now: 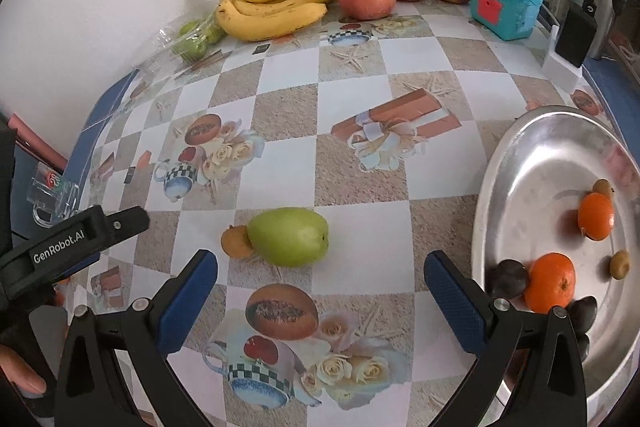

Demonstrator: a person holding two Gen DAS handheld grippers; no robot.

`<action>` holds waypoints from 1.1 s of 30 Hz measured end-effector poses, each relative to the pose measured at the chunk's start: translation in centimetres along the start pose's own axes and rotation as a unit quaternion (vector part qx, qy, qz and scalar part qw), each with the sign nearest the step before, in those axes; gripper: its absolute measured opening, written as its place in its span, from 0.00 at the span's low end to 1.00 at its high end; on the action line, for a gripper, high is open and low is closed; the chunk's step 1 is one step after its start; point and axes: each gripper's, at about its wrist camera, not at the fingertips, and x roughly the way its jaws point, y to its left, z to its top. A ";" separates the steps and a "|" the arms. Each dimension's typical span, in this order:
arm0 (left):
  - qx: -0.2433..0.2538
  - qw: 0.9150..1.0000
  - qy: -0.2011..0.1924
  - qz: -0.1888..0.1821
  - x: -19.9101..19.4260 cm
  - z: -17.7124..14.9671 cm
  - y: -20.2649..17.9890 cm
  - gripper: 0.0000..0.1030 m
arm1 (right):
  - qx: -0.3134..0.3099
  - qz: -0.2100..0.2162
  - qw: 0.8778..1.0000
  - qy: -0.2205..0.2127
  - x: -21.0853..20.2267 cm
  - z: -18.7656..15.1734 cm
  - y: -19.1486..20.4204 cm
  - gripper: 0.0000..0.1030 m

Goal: Organize fruits
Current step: 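Close the right tool on the green pear while the left tool grasps a small brown kiwi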

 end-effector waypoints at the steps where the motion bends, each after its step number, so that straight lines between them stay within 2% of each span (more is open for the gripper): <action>1: 0.001 1.000 -0.001 -0.004 0.1 0.1 -0.1 0.99 | -0.001 -0.001 1.000 -0.001 0.0 0.0 0.0 1.00; 4: -0.004 1.000 -0.001 -0.024 0.4 0.2 -0.2 0.98 | 0.000 0.004 1.000 -0.011 0.1 0.2 0.2 1.00; 8: -0.012 0.999 0.008 -0.045 0.9 0.0 -0.2 0.88 | -0.001 0.008 1.000 -0.015 0.5 0.4 0.3 0.99; 10: -0.014 0.998 0.014 -0.054 1.2 0.0 -0.3 0.87 | -0.003 0.008 1.000 -0.015 0.7 0.4 0.5 0.99; 20: -0.008 0.998 0.014 -0.066 1.7 -0.2 -1.2 0.75 | 0.003 0.013 1.000 -0.010 2.0 0.4 0.8 0.94; 28: -0.014 0.997 0.022 -0.070 2.1 -0.3 -1.1 0.72 | 0.009 0.016 1.000 -0.004 2.9 0.3 0.9 0.83; 33: -0.006 0.997 0.029 -0.077 2.3 -0.4 -1.5 0.72 | 0.016 0.023 1.000 -0.006 3.1 0.3 1.0 0.71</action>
